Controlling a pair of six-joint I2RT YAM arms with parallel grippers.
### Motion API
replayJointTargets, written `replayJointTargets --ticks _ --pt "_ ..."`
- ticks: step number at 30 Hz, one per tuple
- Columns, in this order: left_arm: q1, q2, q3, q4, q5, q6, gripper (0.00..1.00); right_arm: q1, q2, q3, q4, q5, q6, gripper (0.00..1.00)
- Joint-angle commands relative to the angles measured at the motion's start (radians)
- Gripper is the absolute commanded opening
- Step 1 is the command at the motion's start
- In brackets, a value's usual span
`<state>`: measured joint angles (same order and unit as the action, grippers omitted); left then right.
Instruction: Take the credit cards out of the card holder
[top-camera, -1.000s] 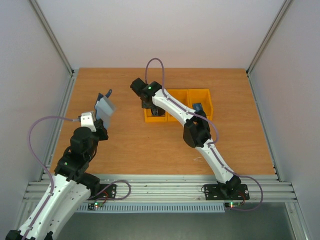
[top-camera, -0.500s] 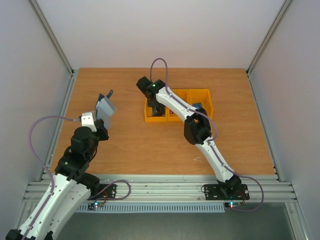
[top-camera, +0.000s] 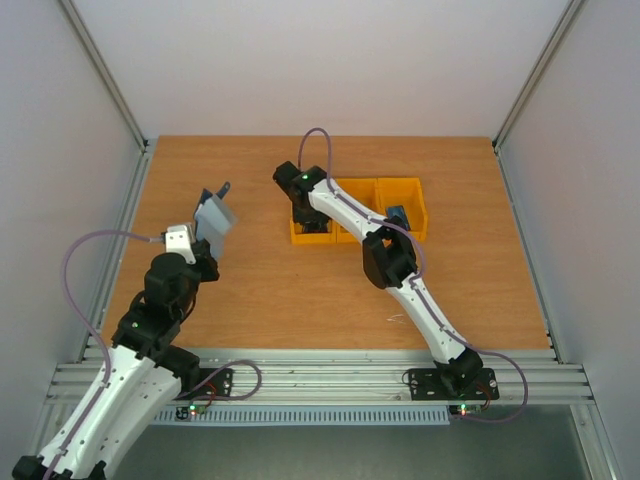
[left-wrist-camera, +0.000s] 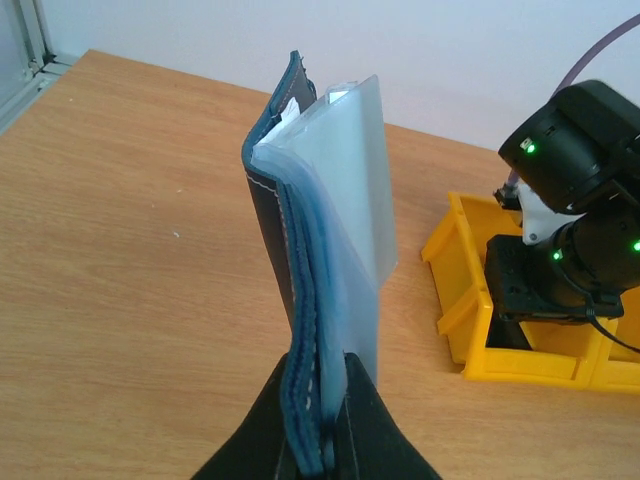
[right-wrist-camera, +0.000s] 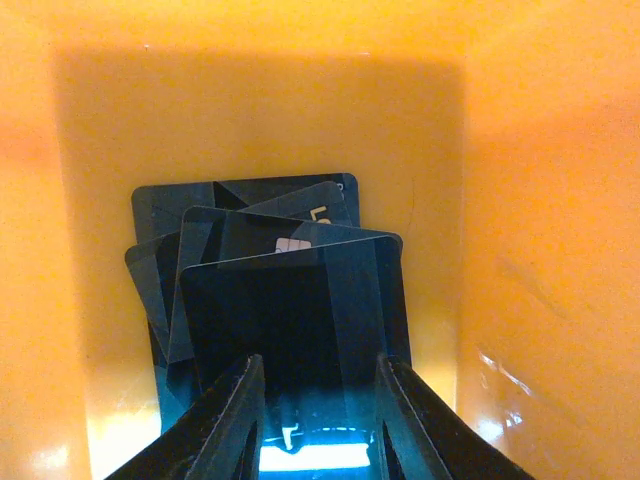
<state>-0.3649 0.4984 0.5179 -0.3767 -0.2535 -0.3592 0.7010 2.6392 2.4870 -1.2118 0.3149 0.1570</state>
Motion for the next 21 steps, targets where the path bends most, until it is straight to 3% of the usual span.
replayJointTargets --ticks 1,8,12,17,21 --pt "0.002 0.006 -0.041 0.088 0.026 -0.004 0.00 -0.002 -0.077 0.026 0.024 -0.012 0.008 0.32" --pt "0.002 0.057 -0.061 0.155 0.141 0.009 0.00 -0.022 -0.282 0.006 0.085 0.025 -0.099 0.32" --pt "0.006 0.150 -0.086 0.267 0.388 0.108 0.00 -0.058 -0.471 -0.102 0.169 0.021 -0.207 0.35" --pt "0.050 0.289 -0.021 0.182 0.359 0.110 0.00 -0.162 -0.767 -0.419 0.333 -0.116 -0.281 0.48" --pt "0.108 0.424 0.012 0.170 0.458 0.039 0.00 -0.306 -1.032 -0.780 0.511 -0.236 -0.311 0.60"
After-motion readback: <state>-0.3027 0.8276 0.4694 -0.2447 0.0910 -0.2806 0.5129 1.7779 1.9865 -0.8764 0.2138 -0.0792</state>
